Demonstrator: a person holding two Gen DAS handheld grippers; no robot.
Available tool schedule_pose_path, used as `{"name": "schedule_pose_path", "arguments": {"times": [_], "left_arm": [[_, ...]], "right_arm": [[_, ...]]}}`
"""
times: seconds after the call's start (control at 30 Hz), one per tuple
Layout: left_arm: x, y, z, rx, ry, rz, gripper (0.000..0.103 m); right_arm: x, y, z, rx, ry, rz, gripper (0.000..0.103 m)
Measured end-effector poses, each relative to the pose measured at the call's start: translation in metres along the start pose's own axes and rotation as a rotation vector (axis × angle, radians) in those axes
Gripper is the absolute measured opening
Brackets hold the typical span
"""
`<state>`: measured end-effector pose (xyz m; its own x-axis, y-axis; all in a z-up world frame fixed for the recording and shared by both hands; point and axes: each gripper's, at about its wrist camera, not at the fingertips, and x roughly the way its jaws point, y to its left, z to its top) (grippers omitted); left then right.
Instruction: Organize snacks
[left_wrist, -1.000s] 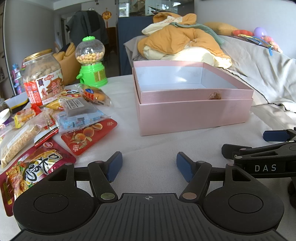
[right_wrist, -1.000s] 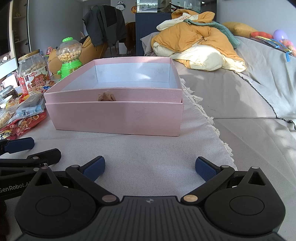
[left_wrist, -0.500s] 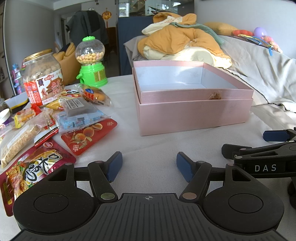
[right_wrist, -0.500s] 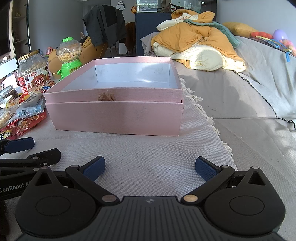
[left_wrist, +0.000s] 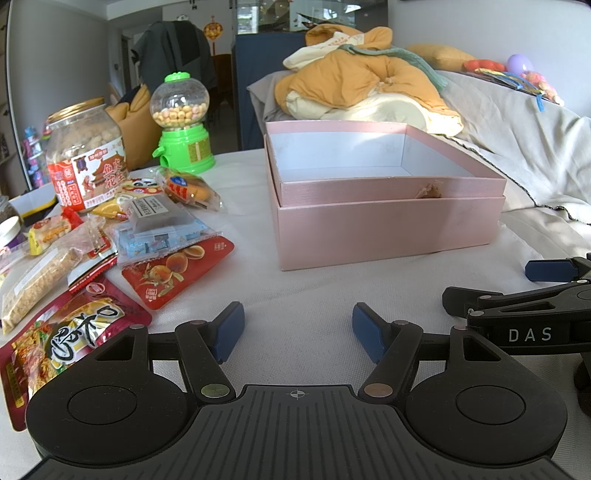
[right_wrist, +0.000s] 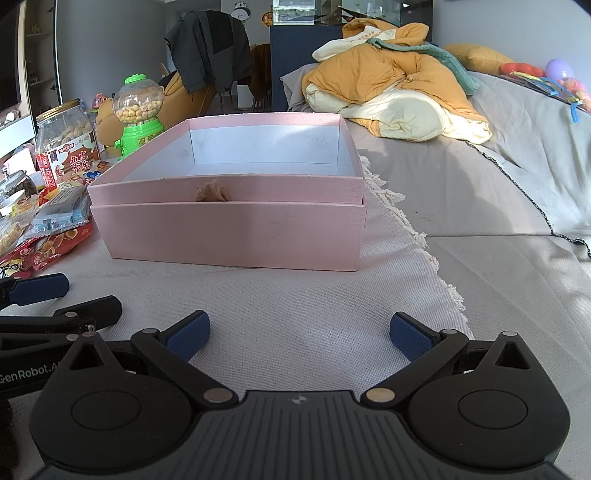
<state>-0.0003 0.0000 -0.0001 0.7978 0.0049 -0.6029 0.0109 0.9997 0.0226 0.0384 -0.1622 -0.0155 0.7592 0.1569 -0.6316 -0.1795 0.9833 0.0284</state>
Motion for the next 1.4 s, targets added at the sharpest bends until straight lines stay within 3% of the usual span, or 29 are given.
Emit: {"name": "schedule_pose_path", "arguments": {"times": [1.2, 1.4], "left_arm": [[0.004, 0.0, 0.0, 0.004, 0.0, 0.004, 0.073], [-0.003, 0.015, 0.0, -0.046, -0.002, -0.059, 0.068]], "right_arm": [[0.0, 0.0, 0.0, 0.0, 0.0, 0.0, 0.103], [0.005, -0.002, 0.0, -0.002, 0.012, 0.011, 0.103]]}}
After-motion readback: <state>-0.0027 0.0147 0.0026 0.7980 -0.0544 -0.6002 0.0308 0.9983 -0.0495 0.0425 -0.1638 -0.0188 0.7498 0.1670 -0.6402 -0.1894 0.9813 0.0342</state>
